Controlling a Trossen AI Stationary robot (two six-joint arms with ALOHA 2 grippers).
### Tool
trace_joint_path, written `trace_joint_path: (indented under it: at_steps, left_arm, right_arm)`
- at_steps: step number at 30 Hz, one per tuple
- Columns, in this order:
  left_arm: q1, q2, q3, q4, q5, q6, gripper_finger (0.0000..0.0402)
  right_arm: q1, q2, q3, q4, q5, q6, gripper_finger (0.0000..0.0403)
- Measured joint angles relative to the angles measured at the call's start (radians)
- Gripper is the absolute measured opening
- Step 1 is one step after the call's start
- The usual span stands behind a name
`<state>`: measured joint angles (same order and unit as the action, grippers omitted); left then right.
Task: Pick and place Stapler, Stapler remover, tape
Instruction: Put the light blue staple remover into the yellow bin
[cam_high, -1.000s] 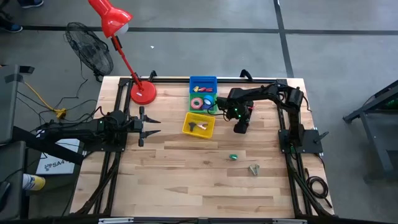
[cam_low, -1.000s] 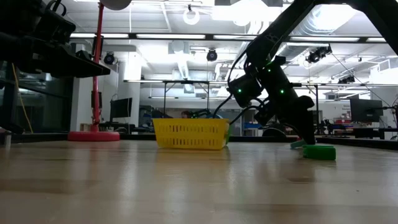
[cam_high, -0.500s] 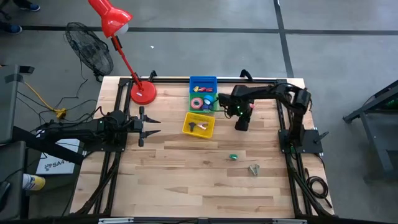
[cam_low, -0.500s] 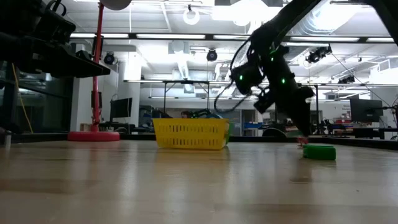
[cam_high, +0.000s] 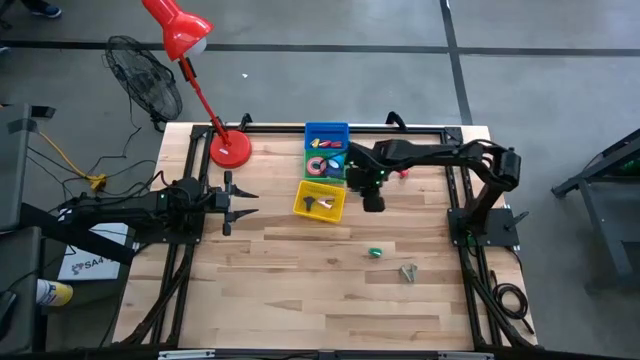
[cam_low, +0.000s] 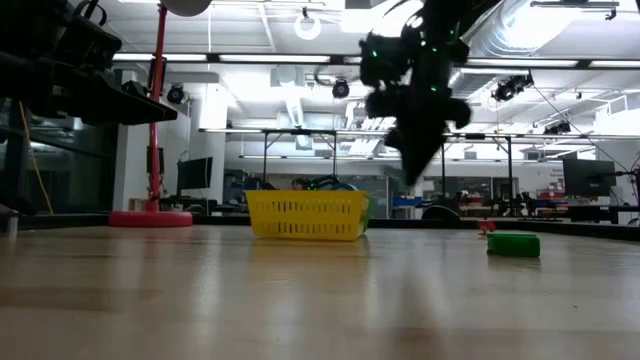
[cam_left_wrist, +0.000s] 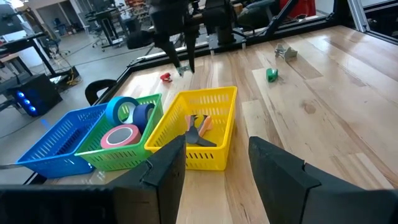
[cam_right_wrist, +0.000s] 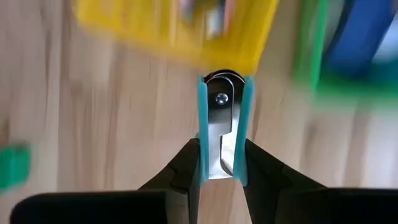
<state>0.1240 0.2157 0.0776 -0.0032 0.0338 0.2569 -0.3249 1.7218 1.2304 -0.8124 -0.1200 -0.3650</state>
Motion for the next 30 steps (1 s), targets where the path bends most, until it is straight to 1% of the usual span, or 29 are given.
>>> trace_joint_path:
  at_steps: [6,11,14,17,20,24,30]
  left_arm:
    - [0.0,0.0,0.0,0.0,0.0,0.0,0.0172]
    - [0.0,0.0,0.0,0.0,0.0,0.0,0.0172]
    - [0.0,0.0,0.0,0.0,0.0,0.0,0.0172]
    - [0.0,0.0,0.0,0.0,0.0,0.0,0.0172]
    - [0.0,0.0,0.0,0.0,0.0,0.0,0.0172]
    - [0.0,0.0,0.0,0.0,0.0,0.0,0.0172]
    - [0.0,0.0,0.0,0.0,0.0,0.0,0.0172]
  right_arm:
    - [0.063,0.0,0.0,0.227,0.054,-0.078,0.0078]
    - [0.111,0.025,0.0,0.349,0.084,-0.061,0.0078]
    - [0.14,0.052,0.0,0.38,0.096,-0.008,0.0079]
    - [0.164,0.058,0.0,0.392,0.111,0.042,0.0091]
    - [0.183,0.059,0.0,0.391,0.115,0.049,0.0103]
    - [0.19,0.066,-0.001,0.391,0.13,0.091,0.0109]
    - [0.185,0.066,-0.002,0.386,0.128,0.052,0.0112]
